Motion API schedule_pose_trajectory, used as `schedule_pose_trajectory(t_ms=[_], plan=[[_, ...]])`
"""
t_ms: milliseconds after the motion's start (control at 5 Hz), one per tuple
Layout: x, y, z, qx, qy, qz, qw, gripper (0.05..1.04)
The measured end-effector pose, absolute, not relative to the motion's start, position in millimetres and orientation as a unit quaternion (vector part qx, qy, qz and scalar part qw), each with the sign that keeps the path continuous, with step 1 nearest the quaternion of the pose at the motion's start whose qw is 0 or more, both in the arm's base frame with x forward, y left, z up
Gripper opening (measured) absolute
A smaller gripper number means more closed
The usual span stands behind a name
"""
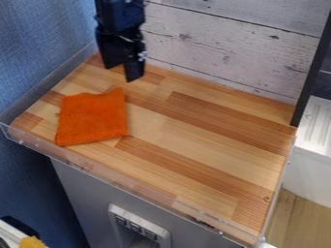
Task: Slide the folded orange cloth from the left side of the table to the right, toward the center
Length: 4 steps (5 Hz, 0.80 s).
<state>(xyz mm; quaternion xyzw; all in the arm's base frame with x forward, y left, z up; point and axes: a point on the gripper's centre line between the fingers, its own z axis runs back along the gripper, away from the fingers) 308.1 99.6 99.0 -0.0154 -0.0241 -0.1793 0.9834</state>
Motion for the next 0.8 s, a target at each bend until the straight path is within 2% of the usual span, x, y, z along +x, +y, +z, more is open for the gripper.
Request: schedule_pose_trajectory(t_ms=[200,400,800], plan=[[300,114,99,-0.018,-0.016,-0.199,0.98,0.997],[297,128,105,-0.012,-0.013,-0.211,0.977,0.956],[286,138,94,-0.003,-0.003,-0.232,0.973,0.375]])
